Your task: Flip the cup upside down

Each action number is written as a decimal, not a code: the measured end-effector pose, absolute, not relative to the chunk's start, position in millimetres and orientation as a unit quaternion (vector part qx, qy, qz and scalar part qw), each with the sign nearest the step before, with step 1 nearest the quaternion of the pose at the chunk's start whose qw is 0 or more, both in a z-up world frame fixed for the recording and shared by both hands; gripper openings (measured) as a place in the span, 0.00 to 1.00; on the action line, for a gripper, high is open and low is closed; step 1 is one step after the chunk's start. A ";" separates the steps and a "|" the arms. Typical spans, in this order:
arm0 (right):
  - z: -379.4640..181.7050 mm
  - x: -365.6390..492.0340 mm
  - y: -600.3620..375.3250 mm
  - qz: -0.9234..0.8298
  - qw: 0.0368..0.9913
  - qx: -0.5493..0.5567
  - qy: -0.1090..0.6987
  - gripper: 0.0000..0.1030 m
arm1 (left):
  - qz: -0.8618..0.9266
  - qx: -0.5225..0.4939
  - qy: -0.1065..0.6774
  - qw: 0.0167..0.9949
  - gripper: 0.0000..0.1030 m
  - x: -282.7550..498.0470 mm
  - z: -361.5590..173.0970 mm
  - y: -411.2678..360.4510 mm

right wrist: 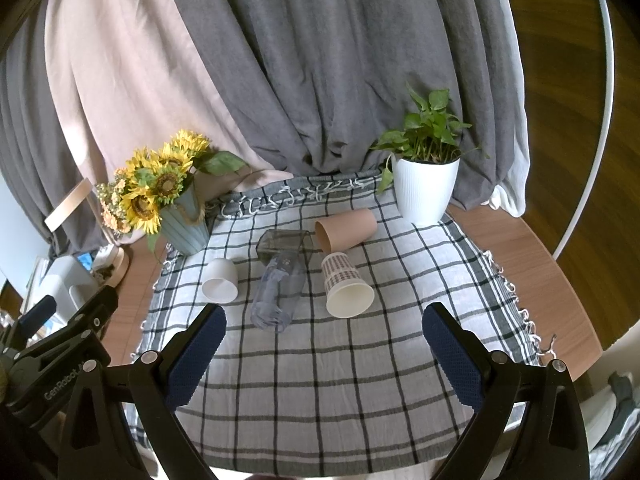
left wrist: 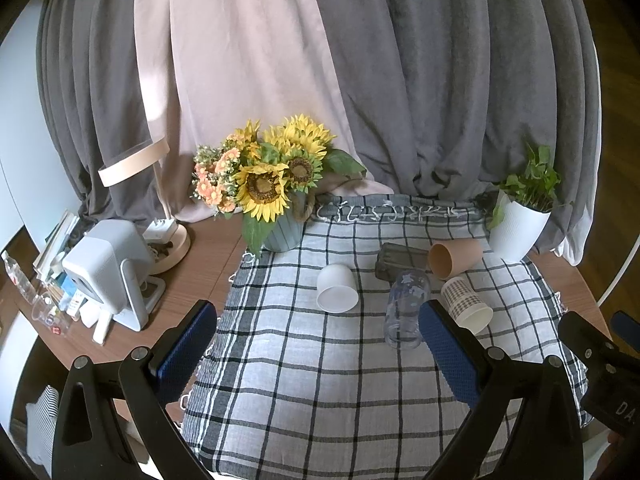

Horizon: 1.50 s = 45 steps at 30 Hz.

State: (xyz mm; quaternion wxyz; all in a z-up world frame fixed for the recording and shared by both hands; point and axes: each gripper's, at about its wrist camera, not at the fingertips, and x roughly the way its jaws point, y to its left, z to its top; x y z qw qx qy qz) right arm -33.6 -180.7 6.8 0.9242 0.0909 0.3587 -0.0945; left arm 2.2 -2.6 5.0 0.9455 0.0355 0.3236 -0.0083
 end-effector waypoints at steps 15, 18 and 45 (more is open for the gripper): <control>4.2 -32.1 -179.6 -0.095 0.924 0.090 0.360 0.96 | -0.008 0.035 0.323 0.946 1.00 1.5 4.4 -2.9; 4.3 -30.8 -179.4 -0.095 0.924 0.091 0.359 0.96 | -0.008 0.035 0.324 0.945 1.00 1.8 4.4 -3.0; 4.7 -26.2 -177.7 -0.093 0.921 0.091 0.366 0.96 | -0.004 0.032 0.340 0.940 1.00 5.3 -3.6 -5.6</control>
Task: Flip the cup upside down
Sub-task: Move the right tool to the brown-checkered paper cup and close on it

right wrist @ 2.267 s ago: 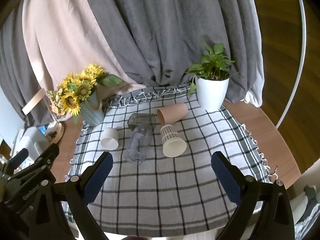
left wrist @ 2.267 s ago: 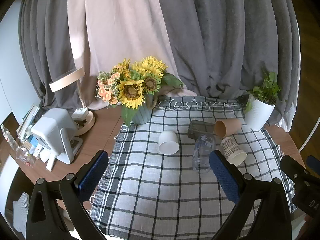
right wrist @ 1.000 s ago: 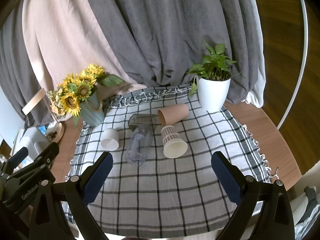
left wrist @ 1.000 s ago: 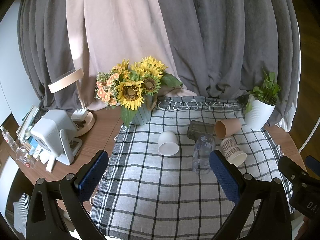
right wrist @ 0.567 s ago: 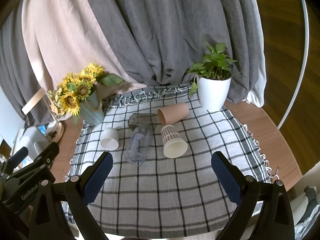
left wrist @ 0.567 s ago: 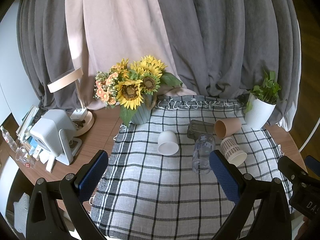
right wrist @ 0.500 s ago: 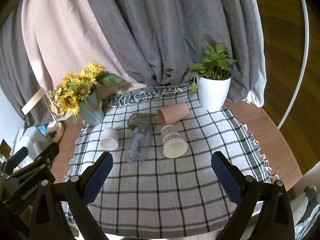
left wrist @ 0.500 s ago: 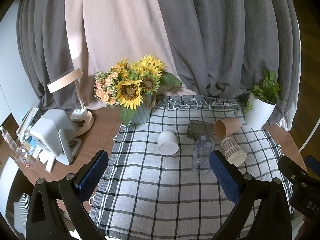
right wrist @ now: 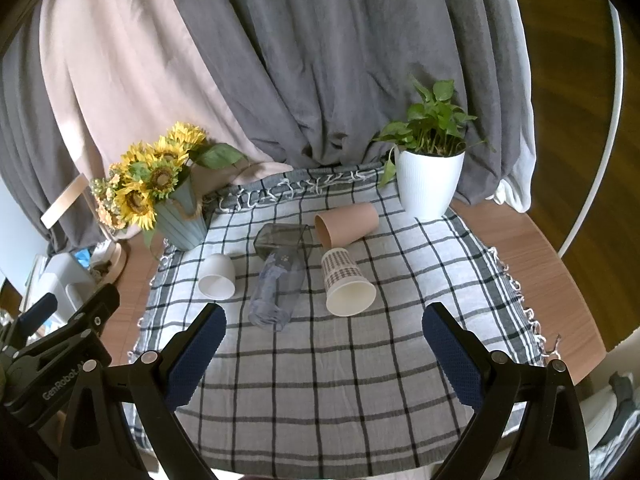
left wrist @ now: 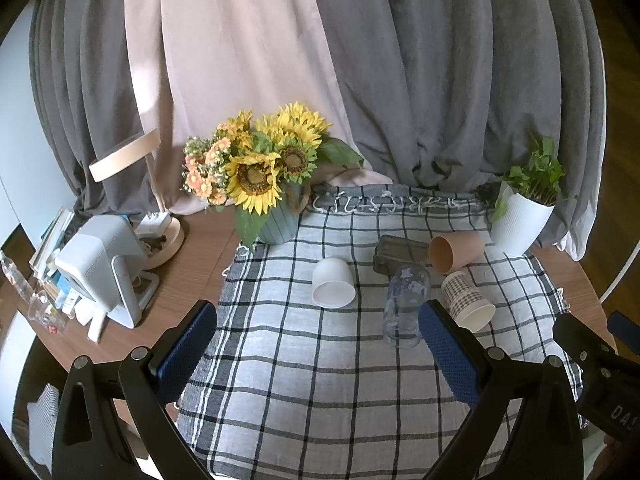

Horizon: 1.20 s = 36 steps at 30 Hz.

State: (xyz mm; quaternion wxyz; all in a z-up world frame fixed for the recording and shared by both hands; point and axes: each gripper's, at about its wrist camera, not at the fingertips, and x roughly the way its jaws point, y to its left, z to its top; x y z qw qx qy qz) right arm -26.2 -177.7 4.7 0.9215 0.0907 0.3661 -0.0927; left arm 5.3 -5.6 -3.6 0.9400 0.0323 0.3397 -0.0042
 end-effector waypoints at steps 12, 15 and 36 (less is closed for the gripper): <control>-40.1 38.6 -214.7 -0.073 0.892 0.103 0.434 0.96 | 0.034 0.027 0.415 0.909 1.00 64.8 -52.0 -28.3; -55.1 72.3 -222.4 -0.061 0.874 0.098 0.472 0.96 | 0.041 0.024 0.432 0.901 1.00 83.1 -63.8 -35.4; -189.0 213.1 -234.7 -0.027 0.759 0.064 0.647 0.78 | 0.062 0.000 0.522 0.851 1.00 147.0 -134.3 -55.5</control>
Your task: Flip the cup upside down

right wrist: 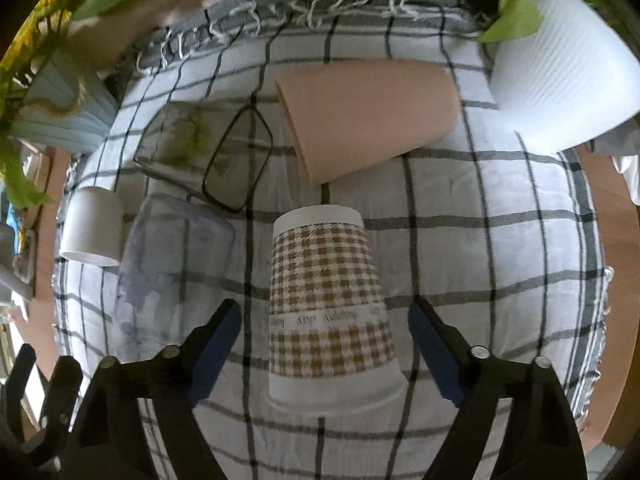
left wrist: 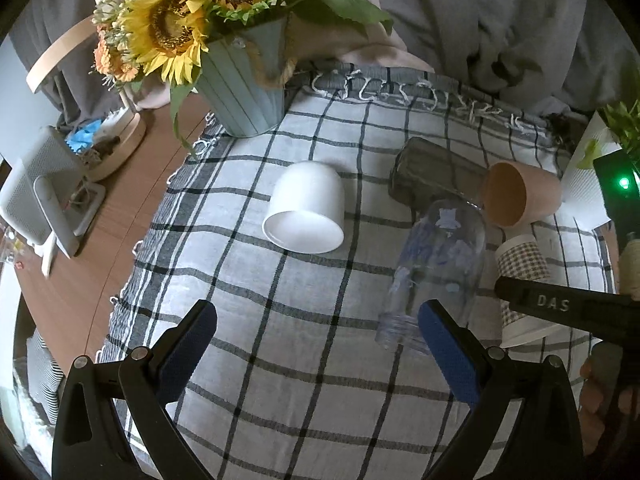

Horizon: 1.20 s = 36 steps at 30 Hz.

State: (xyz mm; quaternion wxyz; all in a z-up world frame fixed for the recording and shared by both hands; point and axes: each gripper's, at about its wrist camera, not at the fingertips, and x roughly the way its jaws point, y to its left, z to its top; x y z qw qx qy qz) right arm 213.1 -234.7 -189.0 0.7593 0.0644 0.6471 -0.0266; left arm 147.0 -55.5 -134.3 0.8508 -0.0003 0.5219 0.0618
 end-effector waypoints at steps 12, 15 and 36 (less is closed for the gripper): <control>-186.6 199.8 -241.8 -0.038 0.768 0.085 0.633 0.61 | 0.054 0.011 0.527 0.848 1.00 138.0 -135.3 -46.2; -168.9 177.6 -241.5 -0.037 0.781 0.096 0.617 0.61 | 0.049 0.017 0.525 0.850 1.00 130.8 -131.4 -38.8; -184.4 79.7 -161.0 -0.001 0.767 0.160 0.621 0.61 | 0.053 0.021 0.591 0.804 1.00 78.8 -167.4 28.4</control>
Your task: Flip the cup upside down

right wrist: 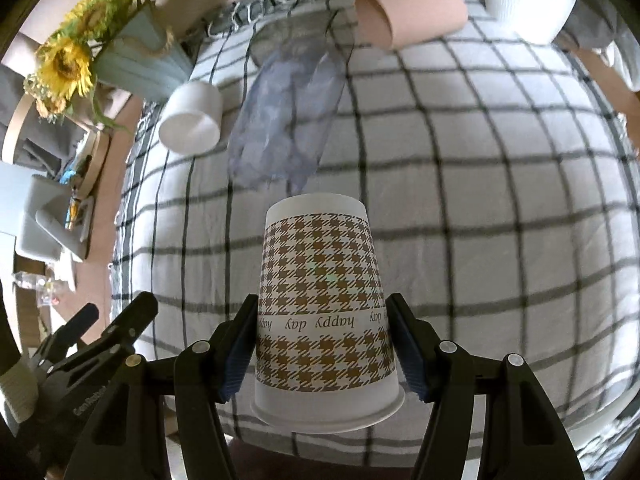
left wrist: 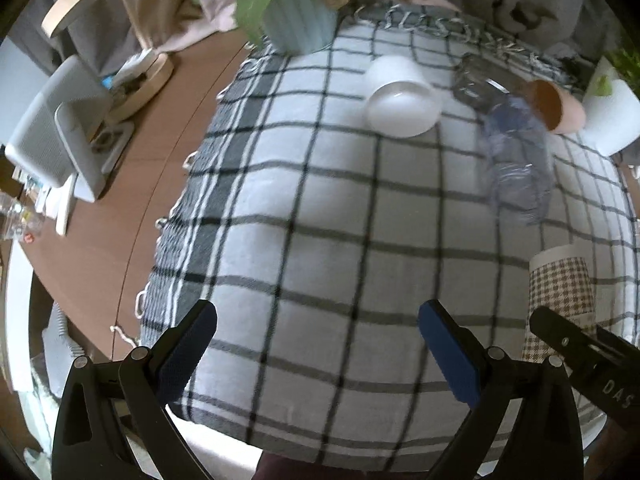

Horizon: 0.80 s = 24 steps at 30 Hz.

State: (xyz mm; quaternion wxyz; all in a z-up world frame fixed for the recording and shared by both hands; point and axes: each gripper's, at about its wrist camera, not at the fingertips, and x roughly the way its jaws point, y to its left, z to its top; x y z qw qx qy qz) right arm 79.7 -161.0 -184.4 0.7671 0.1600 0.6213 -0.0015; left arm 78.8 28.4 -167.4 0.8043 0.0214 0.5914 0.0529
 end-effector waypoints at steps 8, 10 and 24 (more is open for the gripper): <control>-208.9 77.9 -145.4 0.000 0.755 0.157 0.637 0.62 | 0.054 0.023 0.600 0.798 1.00 76.7 -174.5 33.1; -208.8 78.5 -144.7 0.001 0.756 0.158 0.636 0.62 | 0.052 0.021 0.601 0.797 1.00 76.4 -175.0 33.2; -133.3 45.8 -175.8 -0.054 0.821 0.176 0.541 0.79 | 0.018 0.034 0.581 0.813 1.00 77.2 -147.1 6.8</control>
